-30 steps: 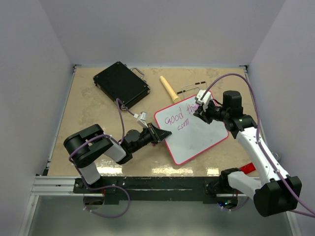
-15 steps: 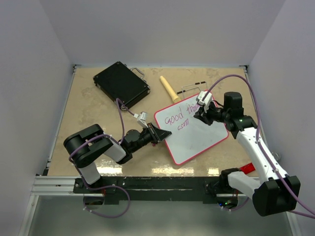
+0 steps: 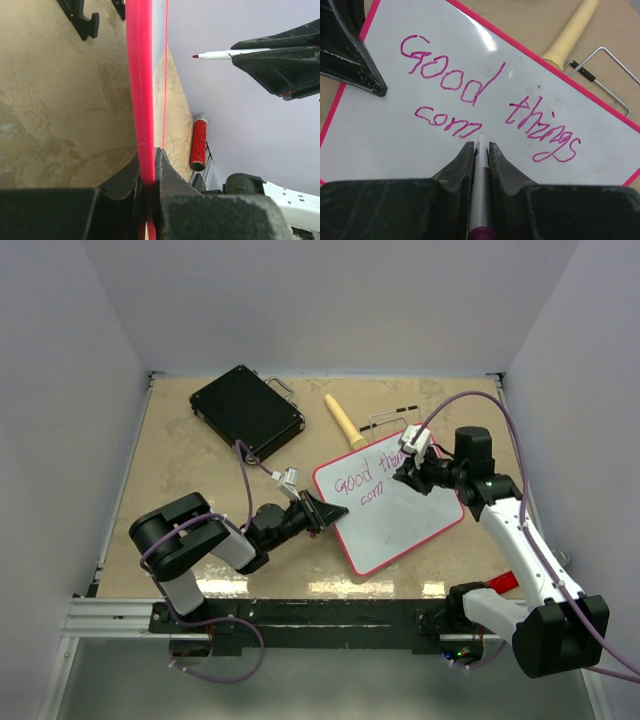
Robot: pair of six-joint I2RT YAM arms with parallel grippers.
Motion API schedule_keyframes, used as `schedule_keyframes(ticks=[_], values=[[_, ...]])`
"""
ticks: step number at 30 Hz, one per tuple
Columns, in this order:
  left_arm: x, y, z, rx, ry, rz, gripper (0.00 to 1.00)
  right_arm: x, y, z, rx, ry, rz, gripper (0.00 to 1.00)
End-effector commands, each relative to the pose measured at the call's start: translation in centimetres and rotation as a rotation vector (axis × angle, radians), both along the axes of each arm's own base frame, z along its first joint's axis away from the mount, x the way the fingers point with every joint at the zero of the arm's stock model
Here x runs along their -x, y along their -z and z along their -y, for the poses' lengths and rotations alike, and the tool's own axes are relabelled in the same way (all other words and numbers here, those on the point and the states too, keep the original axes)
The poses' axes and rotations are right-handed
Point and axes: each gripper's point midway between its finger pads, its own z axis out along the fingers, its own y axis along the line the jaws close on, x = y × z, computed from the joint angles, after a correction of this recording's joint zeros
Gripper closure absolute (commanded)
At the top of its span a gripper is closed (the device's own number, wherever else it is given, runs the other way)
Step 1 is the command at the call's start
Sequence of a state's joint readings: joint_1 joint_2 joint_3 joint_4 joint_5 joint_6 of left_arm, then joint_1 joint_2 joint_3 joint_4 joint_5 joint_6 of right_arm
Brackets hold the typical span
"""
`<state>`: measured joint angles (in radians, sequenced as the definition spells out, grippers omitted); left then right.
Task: Write a sentence on the whiteboard
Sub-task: Write on the whiteboard with the whiteboard marker without the cap.
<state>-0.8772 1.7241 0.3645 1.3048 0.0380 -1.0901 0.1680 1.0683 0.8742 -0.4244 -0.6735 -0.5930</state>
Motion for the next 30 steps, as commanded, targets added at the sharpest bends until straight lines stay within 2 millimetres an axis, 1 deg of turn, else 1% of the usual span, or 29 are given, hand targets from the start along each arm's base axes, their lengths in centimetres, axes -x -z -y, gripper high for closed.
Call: schedule_keyframes(ticks=[1, 9, 15, 23, 28, 30], values=[[0.4, -6.8, -0.3, 0.181, 0.011, 0.242, 1.0, -0.5, 0.5, 0.0, -0.01, 0.004, -0.008, 1.0], [0.4, -6.8, -0.3, 0.181, 0.013, 0.24, 1.0, -1.0, 1.3, 0.2, 0.008, 0.021, -0.029, 1.0], [0.4, -6.8, -0.2, 0.184, 0.018, 0.241, 1.0, -1.6, 1.8, 0.0, 0.001, 0.03, -0.043, 1.0], [0.5, -6.8, -0.1, 0.185, 0.024, 0.243, 1.0, -2.4, 1.9, -0.4, -0.006, 0.053, -0.024, 1.0], [0.5, -6.8, 0.0, 0.187, 0.025, 0.243, 1.0, -2.4, 2.0, -0.8, -0.011, 0.048, -0.021, 1.0], [0.5, -6.8, -0.1, 0.188, 0.026, 0.242, 1.0, -2.6, 2.3, -0.8, -0.006, 0.059, -0.027, 1.0]])
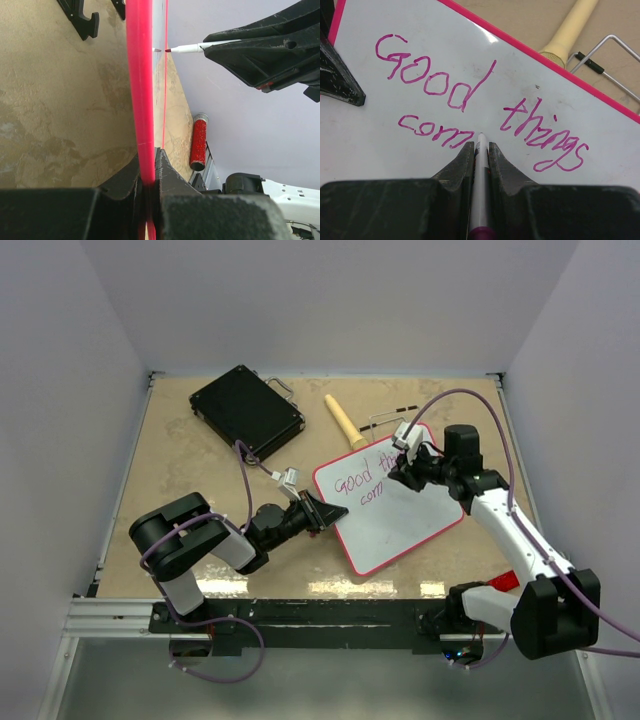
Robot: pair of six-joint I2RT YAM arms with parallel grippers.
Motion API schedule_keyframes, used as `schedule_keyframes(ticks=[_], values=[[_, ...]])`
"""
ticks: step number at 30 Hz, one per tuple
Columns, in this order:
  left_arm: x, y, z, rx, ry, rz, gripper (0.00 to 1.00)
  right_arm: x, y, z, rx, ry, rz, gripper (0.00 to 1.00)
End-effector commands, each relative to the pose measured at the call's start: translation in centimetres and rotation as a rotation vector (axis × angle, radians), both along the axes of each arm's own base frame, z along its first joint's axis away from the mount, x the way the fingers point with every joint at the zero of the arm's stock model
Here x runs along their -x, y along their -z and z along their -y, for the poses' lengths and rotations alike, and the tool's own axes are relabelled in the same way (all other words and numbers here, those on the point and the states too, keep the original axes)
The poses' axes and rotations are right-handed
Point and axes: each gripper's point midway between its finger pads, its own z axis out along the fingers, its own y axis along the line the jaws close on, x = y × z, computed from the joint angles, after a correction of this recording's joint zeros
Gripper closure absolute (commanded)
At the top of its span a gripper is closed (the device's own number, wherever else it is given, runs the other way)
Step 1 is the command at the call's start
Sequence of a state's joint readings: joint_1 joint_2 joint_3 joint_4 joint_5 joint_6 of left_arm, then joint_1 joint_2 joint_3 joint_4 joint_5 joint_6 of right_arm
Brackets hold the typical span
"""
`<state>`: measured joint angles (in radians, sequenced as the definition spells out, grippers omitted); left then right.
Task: Write a sentence on the whiteboard
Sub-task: Write on the whiteboard with the whiteboard marker without the cap.
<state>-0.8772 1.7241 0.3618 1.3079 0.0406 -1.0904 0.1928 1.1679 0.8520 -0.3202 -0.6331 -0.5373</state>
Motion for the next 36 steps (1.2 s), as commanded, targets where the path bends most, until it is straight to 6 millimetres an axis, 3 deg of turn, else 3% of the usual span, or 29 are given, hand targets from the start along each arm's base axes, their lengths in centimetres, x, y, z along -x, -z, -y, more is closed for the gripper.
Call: schedule_keyframes(ticks=[1, 11, 19, 36], values=[[0.4, -6.7, -0.1, 0.185, 0.023, 0.242, 1.0, -0.8, -0.1, -0.1, 0.0, 0.026, 0.026, 1.0], [0.4, -7.0, -0.2, 0.189, 0.019, 0.244, 1.0, -0.1, 1.3, 0.2, 0.055, -0.002, -0.05, 1.0], [0.3, -6.8, -0.2, 0.184, 0.018, 0.243, 1.0, 0.9, -1.2, 0.1, 0.021, -0.017, 0.034, 1.0], [0.4, -6.9, -0.1, 0.187, 0.025, 0.247, 1.0, 0.5, 0.9, -0.4, 0.024, -0.034, -0.046, 1.0]])
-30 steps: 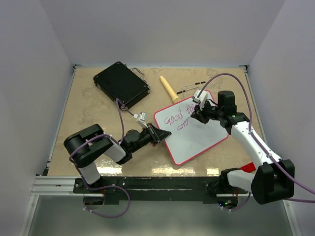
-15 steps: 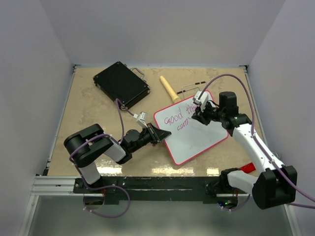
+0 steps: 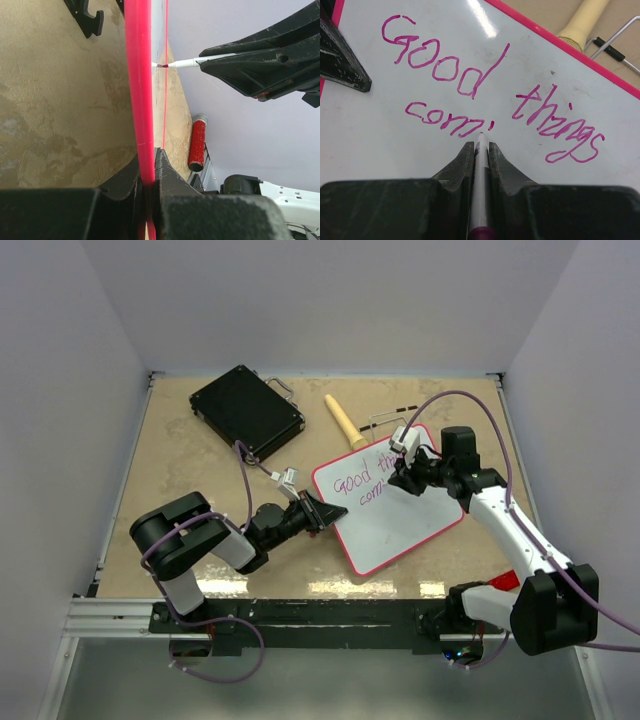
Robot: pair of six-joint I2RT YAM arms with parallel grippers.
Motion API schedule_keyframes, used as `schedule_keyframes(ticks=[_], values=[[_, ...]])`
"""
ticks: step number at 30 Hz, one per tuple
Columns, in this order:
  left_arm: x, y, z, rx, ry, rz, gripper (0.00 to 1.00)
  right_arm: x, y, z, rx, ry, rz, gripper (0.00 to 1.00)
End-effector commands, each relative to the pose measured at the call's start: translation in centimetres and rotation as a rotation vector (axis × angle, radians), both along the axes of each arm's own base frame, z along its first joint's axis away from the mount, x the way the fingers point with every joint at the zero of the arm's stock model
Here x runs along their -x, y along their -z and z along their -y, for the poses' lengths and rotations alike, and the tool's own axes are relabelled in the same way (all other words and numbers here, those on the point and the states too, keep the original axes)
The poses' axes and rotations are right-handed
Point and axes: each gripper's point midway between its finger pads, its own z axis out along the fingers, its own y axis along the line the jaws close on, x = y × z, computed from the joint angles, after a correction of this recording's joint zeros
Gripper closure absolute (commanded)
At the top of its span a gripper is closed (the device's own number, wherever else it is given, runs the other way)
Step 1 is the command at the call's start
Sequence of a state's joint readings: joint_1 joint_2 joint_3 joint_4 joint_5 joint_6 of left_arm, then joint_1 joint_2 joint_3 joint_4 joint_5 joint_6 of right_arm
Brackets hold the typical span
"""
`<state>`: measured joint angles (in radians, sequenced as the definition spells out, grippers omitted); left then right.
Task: Write a sentence on the whiteboard
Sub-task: Write on the whiteboard with the whiteboard marker without the cap.
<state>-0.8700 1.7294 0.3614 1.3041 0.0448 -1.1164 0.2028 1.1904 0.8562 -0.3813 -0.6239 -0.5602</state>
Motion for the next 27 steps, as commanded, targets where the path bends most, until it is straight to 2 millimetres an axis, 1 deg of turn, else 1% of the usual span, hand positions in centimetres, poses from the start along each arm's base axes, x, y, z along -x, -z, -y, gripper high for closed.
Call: schedule_keyframes(ticks=[1, 9, 17, 21, 22, 27], values=[[0.5, -7.2, 0.0, 0.179, 0.026, 0.275, 1.0, -0.4, -0.6, -0.4, -0.006, -0.012, 0.017, 1.0], [0.5, -7.1, -0.1, 0.179, 0.024, 0.273, 1.0, -1.4, -1.1, 0.6, 0.017, 0.065, 0.049, 1.0], [0.5, -7.2, -0.1, 0.182, 0.023, 0.275, 1.0, -1.3, -1.0, 0.9, 0.026, 0.078, 0.047, 1.0], [0.6, -7.2, -0.1, 0.182, 0.025, 0.275, 1.0, -0.5, -0.6, 0.4, 0.026, 0.028, 0.029, 1.0], [0.6, -7.2, -0.1, 0.183, 0.023, 0.276, 1.0, -0.1, -0.6, 0.0, 0.013, -0.003, 0.021, 1.0], [0.6, -7.1, -0.1, 0.182, 0.025, 0.275, 1.0, 1.4, -0.2, -0.5, 0.014, -0.085, -0.008, 1.0]])
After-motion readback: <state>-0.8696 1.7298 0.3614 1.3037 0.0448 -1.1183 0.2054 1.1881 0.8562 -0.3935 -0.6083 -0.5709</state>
